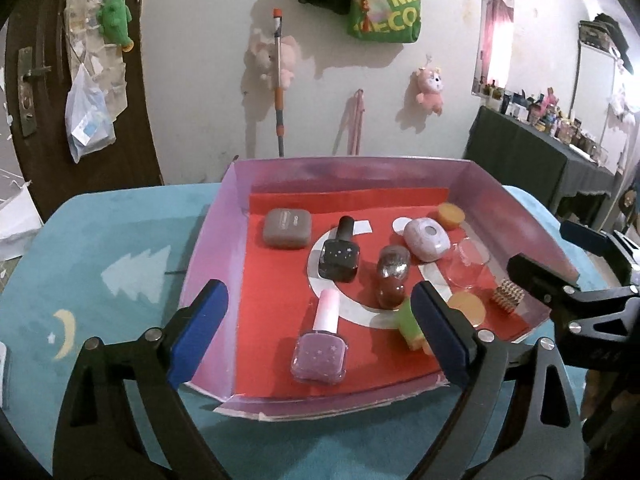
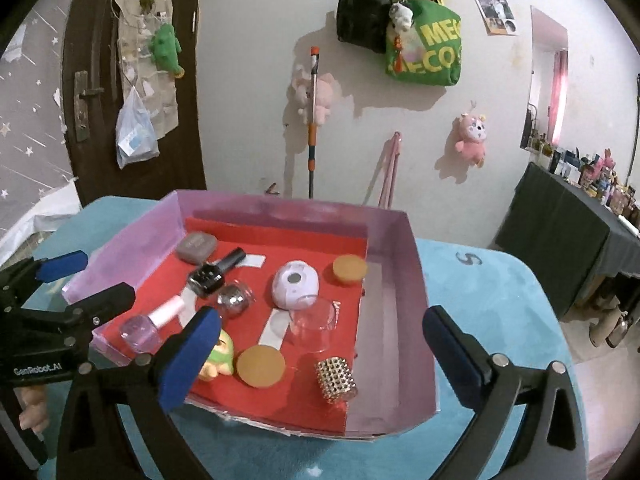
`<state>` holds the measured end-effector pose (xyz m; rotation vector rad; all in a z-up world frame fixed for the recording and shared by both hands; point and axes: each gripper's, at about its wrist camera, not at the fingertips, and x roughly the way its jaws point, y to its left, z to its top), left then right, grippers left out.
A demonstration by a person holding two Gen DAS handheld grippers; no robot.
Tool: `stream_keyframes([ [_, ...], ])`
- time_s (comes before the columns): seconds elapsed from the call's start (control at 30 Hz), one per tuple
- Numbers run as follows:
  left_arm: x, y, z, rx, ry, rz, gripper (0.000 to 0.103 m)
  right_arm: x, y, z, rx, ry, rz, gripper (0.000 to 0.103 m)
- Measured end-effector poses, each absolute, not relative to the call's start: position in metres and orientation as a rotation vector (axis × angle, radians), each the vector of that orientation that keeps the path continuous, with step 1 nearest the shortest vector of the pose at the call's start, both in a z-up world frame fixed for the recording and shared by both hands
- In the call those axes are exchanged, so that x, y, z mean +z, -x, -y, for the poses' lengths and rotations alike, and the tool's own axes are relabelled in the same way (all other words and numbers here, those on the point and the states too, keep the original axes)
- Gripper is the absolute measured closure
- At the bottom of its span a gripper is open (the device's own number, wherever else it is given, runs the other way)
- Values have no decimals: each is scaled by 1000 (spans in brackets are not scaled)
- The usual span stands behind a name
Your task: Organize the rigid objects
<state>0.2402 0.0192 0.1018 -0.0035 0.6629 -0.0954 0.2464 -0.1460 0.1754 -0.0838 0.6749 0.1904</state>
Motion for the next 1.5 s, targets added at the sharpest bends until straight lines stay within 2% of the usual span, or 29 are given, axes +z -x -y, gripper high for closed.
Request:
stream_keyframes([
  [0.33, 85, -249, -17, -81, 0, -678, 9, 149, -257, 148, 189, 41, -686, 0],
  [0.73, 79, -249, -3, -58, -73, -664, 9, 152, -252, 143, 173, 61, -675, 0],
  [1.5, 82, -253, -13, -56, -10, -639, 9, 152, -255, 150, 161, 56, -674, 0],
])
